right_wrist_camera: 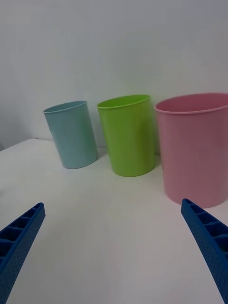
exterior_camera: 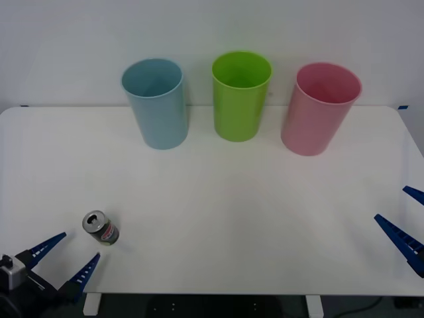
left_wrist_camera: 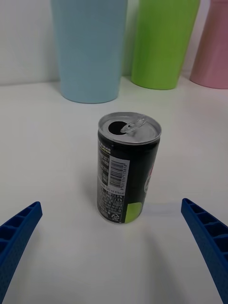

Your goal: Grasp the object on the table and drop it into the matching bin: aluminum can to the light blue bin, PET bottle to the pink bin.

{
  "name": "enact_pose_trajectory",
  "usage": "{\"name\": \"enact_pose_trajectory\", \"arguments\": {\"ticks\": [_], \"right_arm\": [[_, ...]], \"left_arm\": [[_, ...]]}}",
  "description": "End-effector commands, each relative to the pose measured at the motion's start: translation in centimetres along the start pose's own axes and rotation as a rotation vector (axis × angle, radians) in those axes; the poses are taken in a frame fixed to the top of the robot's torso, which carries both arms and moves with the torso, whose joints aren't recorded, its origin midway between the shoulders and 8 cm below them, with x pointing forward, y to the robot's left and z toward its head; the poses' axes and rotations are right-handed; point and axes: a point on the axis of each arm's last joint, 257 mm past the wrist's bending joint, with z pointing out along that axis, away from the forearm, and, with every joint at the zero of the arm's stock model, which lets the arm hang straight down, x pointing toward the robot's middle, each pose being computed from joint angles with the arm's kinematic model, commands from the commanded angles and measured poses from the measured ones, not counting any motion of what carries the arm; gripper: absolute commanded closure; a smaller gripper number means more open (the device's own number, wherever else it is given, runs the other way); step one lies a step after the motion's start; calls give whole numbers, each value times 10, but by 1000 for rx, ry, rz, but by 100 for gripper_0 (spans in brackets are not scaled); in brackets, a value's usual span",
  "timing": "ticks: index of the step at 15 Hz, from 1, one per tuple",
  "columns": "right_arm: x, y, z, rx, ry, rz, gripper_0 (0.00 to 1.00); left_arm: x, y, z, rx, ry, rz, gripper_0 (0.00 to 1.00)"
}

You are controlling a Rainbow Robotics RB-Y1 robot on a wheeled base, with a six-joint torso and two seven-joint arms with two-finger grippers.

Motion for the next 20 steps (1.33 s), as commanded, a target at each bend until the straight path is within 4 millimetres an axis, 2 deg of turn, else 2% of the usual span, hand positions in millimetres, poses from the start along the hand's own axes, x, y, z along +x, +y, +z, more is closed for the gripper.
{"name": "enact_pose_trajectory", "arguments": {"ticks": [1, 11, 20], "right_arm": [[0, 0, 0, 0, 0, 0, 0], [0, 0, 0, 0, 0, 0, 0], [0, 0, 0, 0, 0, 0, 0]], "left_arm": [[1, -4, 14, 10, -13, -9, 0], [0, -12, 58, 49, -38, -11, 0], [-4, -15, 82, 33, -50, -3, 0]]}}
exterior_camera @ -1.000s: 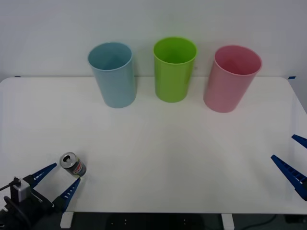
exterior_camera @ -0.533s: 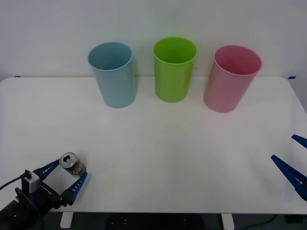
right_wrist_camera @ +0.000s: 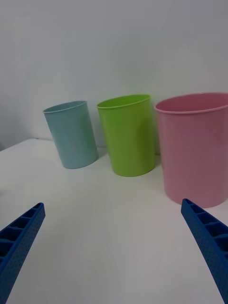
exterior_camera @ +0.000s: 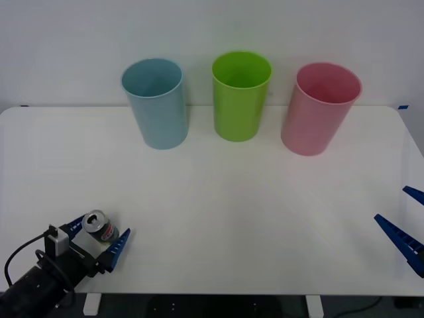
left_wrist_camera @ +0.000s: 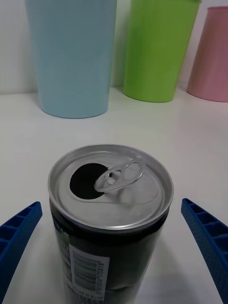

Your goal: Grasp the object on the table and drop it into the matching bin: aluminum can to the light blue bin, PET bottle to the pink bin.

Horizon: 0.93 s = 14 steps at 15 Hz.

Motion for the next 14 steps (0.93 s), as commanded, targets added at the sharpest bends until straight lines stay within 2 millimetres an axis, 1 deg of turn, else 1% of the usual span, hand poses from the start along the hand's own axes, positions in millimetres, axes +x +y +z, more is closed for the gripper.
{"name": "enact_pose_trajectory", "arguments": {"ticks": [1, 2, 3, 4, 5, 6, 14], "right_arm": [[0, 0, 0, 0, 0, 0, 0], [0, 0, 0, 0, 0, 0, 0], [0, 0, 0, 0, 0, 0, 0], [0, 0, 0, 0, 0, 0, 0], [0, 0, 0, 0, 0, 0, 0], [0, 0, 0, 0, 0, 0, 0], [0, 0, 0, 0, 0, 0, 0]], "left_arm": [[-1, 1, 2, -1, 0, 5, 0], [-1, 1, 2, 0, 0, 3, 0], [0, 1, 2, 0, 1, 2, 30], [0, 1, 2, 0, 1, 4, 90], [0, 1, 2, 0, 1, 4, 98], [0, 1, 2, 0, 1, 4, 100], [0, 5, -2, -12, 2, -2, 100]]}}
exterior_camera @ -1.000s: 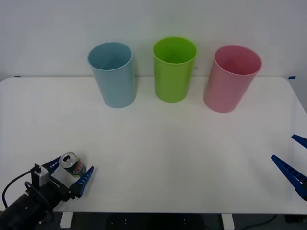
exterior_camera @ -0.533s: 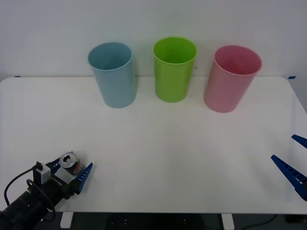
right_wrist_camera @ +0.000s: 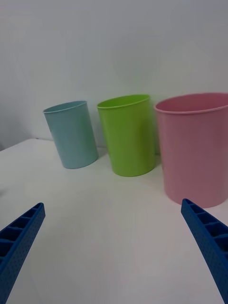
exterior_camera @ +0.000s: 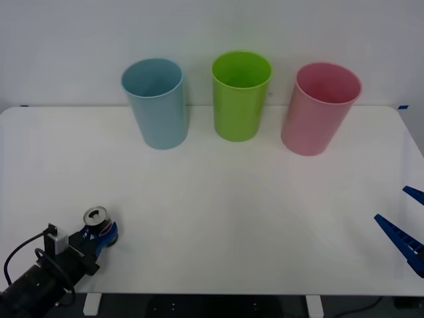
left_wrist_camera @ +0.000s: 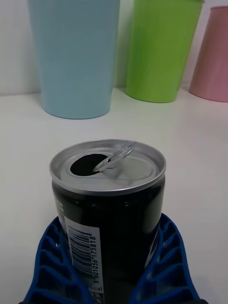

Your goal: Grasp the object on the table and drop it into the matching bin: aluminum can to the light blue bin, PET bottle to the pink bin.

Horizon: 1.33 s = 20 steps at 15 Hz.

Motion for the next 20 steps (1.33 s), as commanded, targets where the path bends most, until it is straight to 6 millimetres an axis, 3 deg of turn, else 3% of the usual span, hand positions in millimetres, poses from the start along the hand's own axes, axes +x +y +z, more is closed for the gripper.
{"name": "enact_pose_trajectory", "arguments": {"ticks": [1, 7, 11, 16, 20], "right_arm": [[0, 0, 0, 0, 0, 0, 0], [0, 0, 0, 0, 0, 0, 0], [0, 0, 0, 0, 0, 0, 0], [0, 0, 0, 0, 0, 0, 0], [0, 0, 0, 0, 0, 0, 0]], "left_arm": [[-1, 3, -2, -7, -1, -2, 100], [-22, 18, -18, -26, -46, 4, 100], [-57, 28, -41, -51, -91, -25, 100], [-110, 54, -74, -110, -178, -98, 100], [-147, 57, -73, -98, -231, -129, 100]]}}
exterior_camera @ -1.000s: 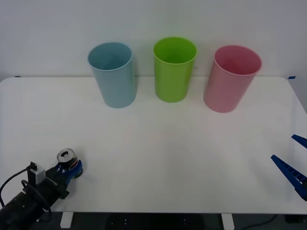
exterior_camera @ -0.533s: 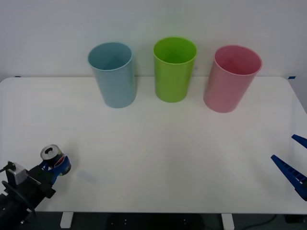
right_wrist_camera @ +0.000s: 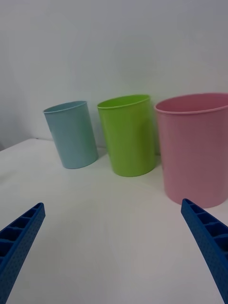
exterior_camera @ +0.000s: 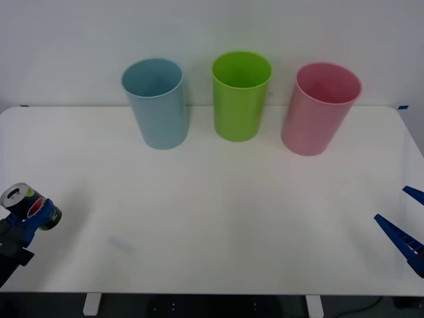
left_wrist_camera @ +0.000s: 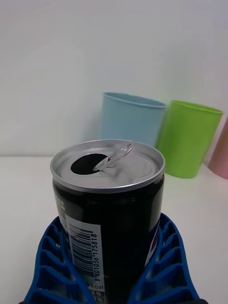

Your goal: Grasp the object on the table and drop it into the matching bin: aluminum can to the light blue bin, PET bottle to the pink bin.

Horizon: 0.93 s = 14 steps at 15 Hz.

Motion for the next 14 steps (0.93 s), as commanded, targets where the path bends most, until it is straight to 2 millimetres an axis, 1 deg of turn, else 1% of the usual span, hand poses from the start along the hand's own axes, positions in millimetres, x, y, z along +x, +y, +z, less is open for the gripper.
{"name": "enact_pose_trajectory", "arguments": {"ticks": [1, 3, 5, 6, 9, 10, 12, 14], "right_arm": [[0, 0, 0, 0, 0, 0, 0], [0, 0, 0, 0, 0, 0, 0], [0, 0, 0, 0, 0, 0, 0], [0, 0, 0, 0, 0, 0, 0], [0, 0, 0, 0, 0, 0, 0], [0, 0, 0, 0, 0, 0, 0], [0, 0, 0, 0, 0, 0, 0], [0, 0, 0, 0, 0, 0, 0]], "left_arm": [[-23, -8, 12, 21, -35, -27, 100], [-39, -13, 26, 40, -58, -32, 100], [-50, -8, 45, 23, -61, 1, 100], [-56, -7, 52, 23, -68, -12, 100], [-79, -9, 86, 63, -75, -31, 100], [-85, -9, 93, 69, -81, -39, 100], [-100, -13, 117, 85, -91, -54, 100], [-110, -19, 138, 97, -96, -55, 100]]}}
